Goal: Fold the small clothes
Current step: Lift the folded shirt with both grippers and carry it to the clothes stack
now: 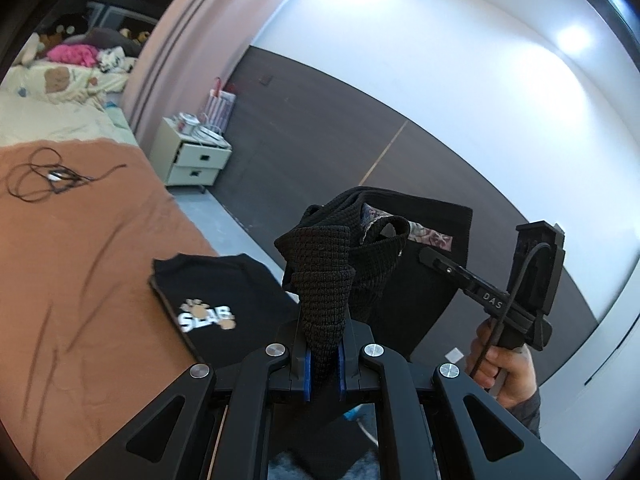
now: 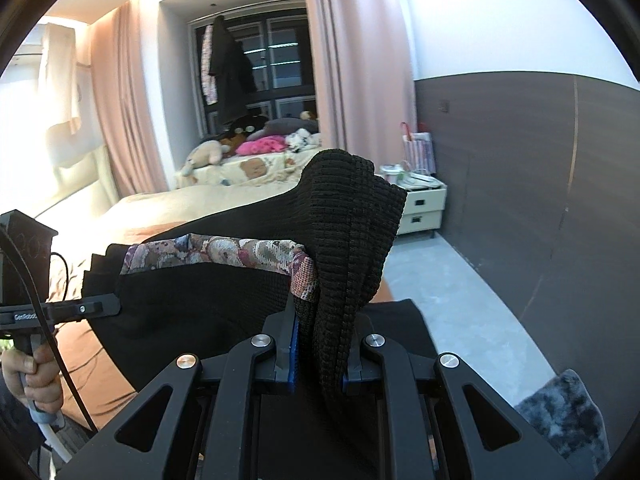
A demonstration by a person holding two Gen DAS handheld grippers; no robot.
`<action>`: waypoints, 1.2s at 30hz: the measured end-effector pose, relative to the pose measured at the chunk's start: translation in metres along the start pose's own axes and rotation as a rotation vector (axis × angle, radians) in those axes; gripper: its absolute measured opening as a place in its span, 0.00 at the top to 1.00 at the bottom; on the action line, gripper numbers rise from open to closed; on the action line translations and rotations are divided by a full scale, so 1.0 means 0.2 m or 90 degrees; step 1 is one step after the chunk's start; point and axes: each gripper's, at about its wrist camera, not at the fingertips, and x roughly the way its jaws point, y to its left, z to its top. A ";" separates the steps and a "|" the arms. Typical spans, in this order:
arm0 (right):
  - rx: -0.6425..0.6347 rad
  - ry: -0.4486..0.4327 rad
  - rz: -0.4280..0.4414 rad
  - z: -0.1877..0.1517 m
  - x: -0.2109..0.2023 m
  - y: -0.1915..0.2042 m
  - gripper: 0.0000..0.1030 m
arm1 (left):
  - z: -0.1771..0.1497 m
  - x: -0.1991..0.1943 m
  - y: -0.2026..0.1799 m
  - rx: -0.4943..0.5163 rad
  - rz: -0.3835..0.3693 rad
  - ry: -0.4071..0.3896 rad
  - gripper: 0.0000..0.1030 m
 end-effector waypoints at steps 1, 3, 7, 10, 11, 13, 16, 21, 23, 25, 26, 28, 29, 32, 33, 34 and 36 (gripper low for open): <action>0.002 0.001 -0.010 0.00 0.01 0.01 0.89 | -0.01 0.02 -0.01 0.000 -0.002 0.003 0.92; 0.003 0.004 -0.026 0.00 0.02 0.03 0.89 | -0.01 0.09 0.00 -0.005 -0.008 0.014 0.92; 0.013 0.013 -0.048 0.01 0.07 0.09 0.89 | -0.02 0.23 0.04 -0.021 -0.018 0.033 0.92; 0.018 0.020 -0.064 0.02 0.13 0.14 0.89 | -0.02 0.32 0.07 -0.028 -0.016 0.046 0.92; 0.021 0.023 -0.068 0.03 0.15 0.14 0.89 | -0.02 0.35 0.09 -0.031 -0.015 0.049 0.92; 0.029 0.030 -0.073 0.03 0.20 0.16 0.89 | 0.00 0.41 0.13 -0.035 -0.011 0.054 0.92; 0.032 0.042 -0.083 0.05 0.32 0.19 0.89 | 0.03 0.49 0.19 -0.041 -0.004 0.062 0.92; 0.043 0.077 -0.101 0.09 0.56 0.23 0.89 | 0.08 0.61 0.32 -0.051 0.004 0.070 0.92; 0.043 0.089 -0.103 0.10 0.64 0.24 0.89 | 0.10 0.67 0.40 -0.058 0.009 0.076 0.92; 0.041 0.104 -0.107 0.12 0.74 0.26 0.89 | 0.10 0.73 0.47 -0.063 0.017 0.084 0.92; 0.040 0.111 -0.107 0.13 0.78 0.27 0.89 | 0.11 0.76 0.50 -0.065 0.019 0.089 0.92; 0.039 0.126 -0.109 0.13 0.86 0.28 0.89 | 0.10 0.82 0.58 -0.071 0.026 0.099 0.92; 0.038 0.133 -0.109 0.14 0.90 0.28 0.89 | 0.10 0.85 0.62 -0.078 0.028 0.103 0.92; 0.036 0.155 -0.118 0.19 1.04 0.28 0.89 | 0.10 0.93 0.73 -0.094 0.025 0.109 0.92; 0.034 0.161 -0.121 0.22 1.10 0.28 0.89 | 0.09 0.94 0.75 -0.095 0.026 0.111 0.92; 0.033 0.167 -0.122 0.24 1.14 0.27 0.89 | 0.09 0.96 0.78 -0.096 0.029 0.113 0.92; 0.030 0.178 -0.125 0.26 1.20 0.26 0.89 | 0.08 1.00 0.85 -0.105 0.034 0.119 0.92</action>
